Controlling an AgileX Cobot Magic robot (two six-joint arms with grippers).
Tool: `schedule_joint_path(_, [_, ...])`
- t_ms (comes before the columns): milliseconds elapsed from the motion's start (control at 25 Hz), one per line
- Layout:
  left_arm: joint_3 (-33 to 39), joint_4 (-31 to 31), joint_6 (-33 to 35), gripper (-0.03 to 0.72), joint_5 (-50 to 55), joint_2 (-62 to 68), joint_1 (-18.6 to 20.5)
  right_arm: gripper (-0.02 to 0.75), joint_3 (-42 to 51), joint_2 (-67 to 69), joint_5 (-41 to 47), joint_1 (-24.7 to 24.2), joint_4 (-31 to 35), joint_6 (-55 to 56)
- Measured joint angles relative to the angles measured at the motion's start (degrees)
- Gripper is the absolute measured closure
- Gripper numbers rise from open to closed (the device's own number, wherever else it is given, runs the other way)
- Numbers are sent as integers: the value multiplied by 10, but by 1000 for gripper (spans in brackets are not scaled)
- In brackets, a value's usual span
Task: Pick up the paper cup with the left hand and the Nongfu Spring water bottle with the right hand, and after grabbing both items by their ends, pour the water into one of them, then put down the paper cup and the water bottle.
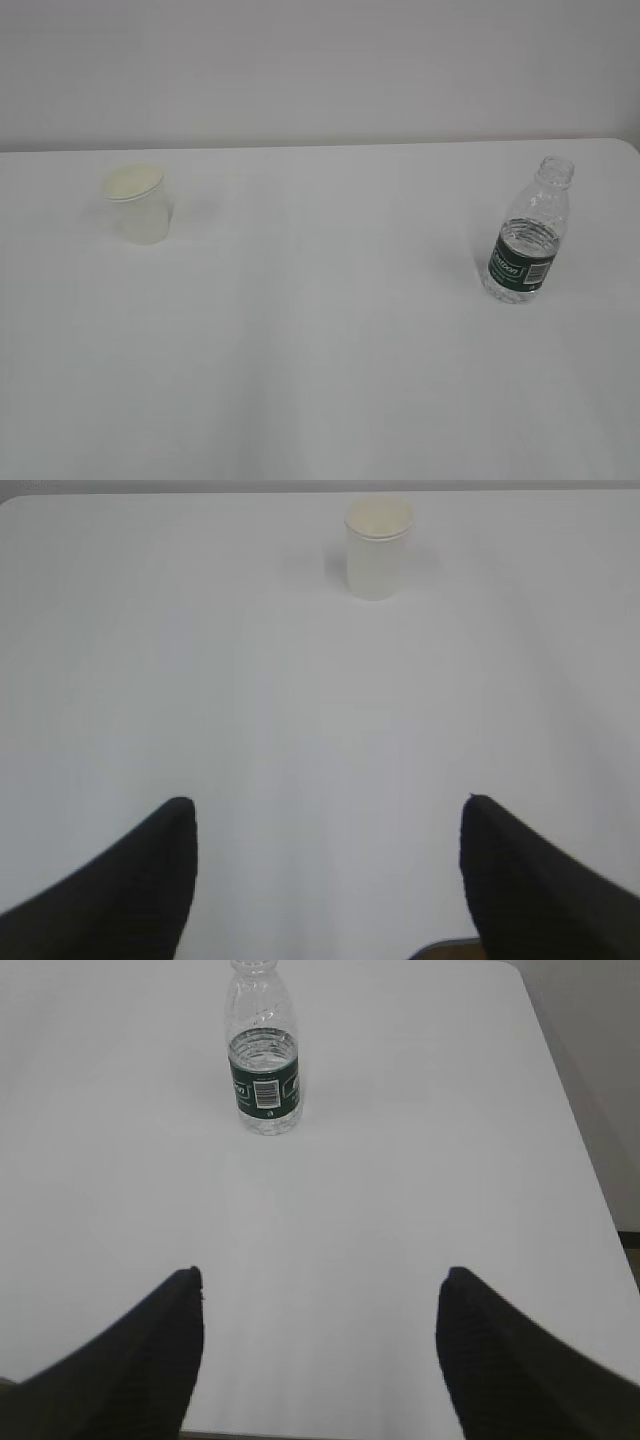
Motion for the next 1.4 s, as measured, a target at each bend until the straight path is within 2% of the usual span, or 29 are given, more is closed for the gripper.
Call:
schedule_joint_path(240, [0, 0, 0, 101, 0, 0, 0, 198, 0, 0, 0, 0, 0, 0])
schedule_joint_path(280, [0, 0, 0, 101, 0, 0, 0, 180, 0, 0, 0, 0, 0, 0])
schedule_joint_path(1400, [0, 0, 0, 101, 0, 0, 0, 201, 0, 0, 0, 0, 0, 0])
